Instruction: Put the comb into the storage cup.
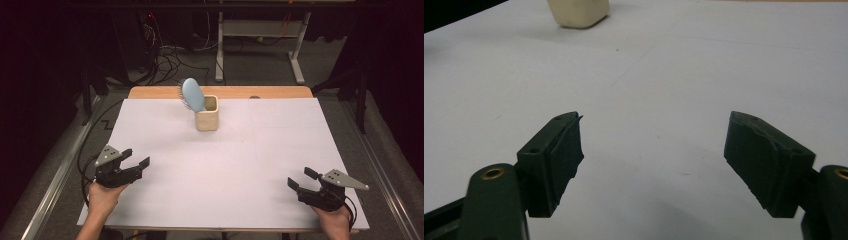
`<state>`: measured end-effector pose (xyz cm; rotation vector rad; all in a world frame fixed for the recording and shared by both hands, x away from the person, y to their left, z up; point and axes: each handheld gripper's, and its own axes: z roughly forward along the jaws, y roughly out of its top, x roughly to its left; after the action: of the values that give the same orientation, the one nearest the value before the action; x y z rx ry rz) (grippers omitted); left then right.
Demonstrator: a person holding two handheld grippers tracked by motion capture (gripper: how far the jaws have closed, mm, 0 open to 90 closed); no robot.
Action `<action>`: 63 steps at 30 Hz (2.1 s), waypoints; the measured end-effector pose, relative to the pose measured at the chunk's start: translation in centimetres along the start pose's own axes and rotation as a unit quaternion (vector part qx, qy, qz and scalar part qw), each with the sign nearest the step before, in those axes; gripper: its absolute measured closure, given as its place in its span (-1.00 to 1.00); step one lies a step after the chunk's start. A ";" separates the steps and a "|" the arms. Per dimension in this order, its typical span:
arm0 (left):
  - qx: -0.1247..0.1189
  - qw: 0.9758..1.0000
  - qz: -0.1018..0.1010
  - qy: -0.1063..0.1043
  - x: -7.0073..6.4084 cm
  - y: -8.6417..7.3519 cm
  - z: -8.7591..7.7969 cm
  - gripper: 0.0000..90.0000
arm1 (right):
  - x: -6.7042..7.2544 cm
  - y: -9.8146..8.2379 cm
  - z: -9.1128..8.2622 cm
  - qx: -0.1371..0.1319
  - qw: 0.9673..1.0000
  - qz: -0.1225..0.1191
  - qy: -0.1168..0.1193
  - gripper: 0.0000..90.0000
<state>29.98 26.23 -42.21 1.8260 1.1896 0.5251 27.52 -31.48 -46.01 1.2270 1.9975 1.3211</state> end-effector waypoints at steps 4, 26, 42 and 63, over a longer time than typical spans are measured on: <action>0.000 1.000 -0.008 0.001 0.3 -0.3 0.2 -0.39 | 0.0 0.0 0.0 0.000 1.000 0.000 0.000 -0.47; 0.013 1.000 -0.020 0.000 0.5 -1.8 1.0 -0.40 | -0.1 0.0 -0.1 -0.003 1.000 0.006 0.001 -0.47; 0.014 0.999 -0.040 0.012 1.1 -3.5 1.2 -0.41 | -0.1 0.0 -0.2 -0.004 1.000 0.006 0.000 -0.47; 0.011 0.998 -0.059 0.033 1.5 -5.5 1.2 -0.40 | 0.0 -0.1 -0.1 0.000 1.000 0.007 -0.003 -0.47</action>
<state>28.66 27.99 -47.66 1.7568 1.3425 0.5096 27.42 -31.55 -46.01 1.2448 1.9885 1.3224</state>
